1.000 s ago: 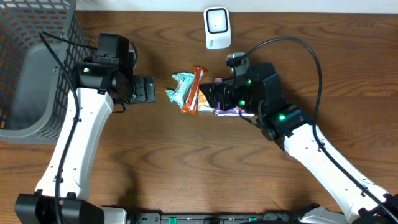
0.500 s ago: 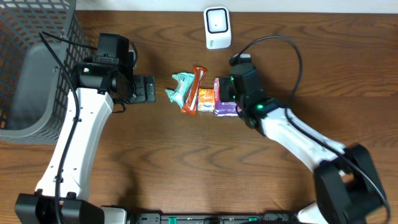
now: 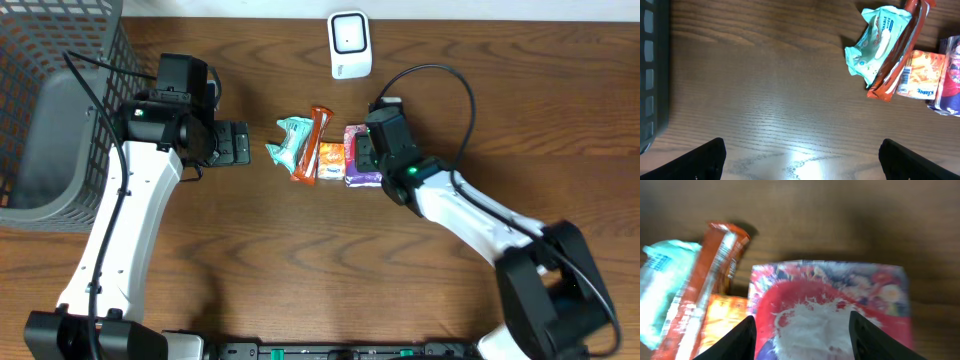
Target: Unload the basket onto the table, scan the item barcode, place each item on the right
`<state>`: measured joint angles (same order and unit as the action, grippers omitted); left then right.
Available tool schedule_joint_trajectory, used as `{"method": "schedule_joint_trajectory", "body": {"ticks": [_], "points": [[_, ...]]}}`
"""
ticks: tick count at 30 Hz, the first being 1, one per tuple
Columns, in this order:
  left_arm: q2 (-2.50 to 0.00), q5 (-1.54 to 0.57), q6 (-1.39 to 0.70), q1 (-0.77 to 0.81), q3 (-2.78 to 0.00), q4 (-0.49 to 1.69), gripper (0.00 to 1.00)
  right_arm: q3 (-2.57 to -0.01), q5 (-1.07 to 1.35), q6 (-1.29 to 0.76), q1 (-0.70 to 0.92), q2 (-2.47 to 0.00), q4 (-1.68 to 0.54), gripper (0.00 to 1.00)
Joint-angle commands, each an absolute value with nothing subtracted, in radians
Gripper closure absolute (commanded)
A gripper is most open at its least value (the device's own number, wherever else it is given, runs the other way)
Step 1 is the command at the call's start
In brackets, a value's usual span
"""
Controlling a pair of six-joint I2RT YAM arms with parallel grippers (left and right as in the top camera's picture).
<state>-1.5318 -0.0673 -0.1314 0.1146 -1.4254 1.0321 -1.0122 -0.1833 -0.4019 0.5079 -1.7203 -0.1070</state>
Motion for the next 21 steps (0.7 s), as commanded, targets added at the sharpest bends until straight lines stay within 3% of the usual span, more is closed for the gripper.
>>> {"method": "schedule_joint_trajectory", "body": {"ticks": [1, 9, 21], "points": [[-1.536, -0.051, -0.139, 0.113, -1.422, 1.036, 0.02, -1.014, -0.231, -0.384, 0.514, -1.584, -0.118, 0.46], [-1.536, -0.051, -0.139, 0.113, -1.422, 1.036, 0.02, -1.014, -0.23, -0.385, 0.514, -1.478, -0.16, 0.57], [-1.536, -0.051, -0.139, 0.113, -1.422, 1.036, 0.02, -1.013, -0.227, -0.389, 0.514, -1.733, -0.202, 0.62]]}}
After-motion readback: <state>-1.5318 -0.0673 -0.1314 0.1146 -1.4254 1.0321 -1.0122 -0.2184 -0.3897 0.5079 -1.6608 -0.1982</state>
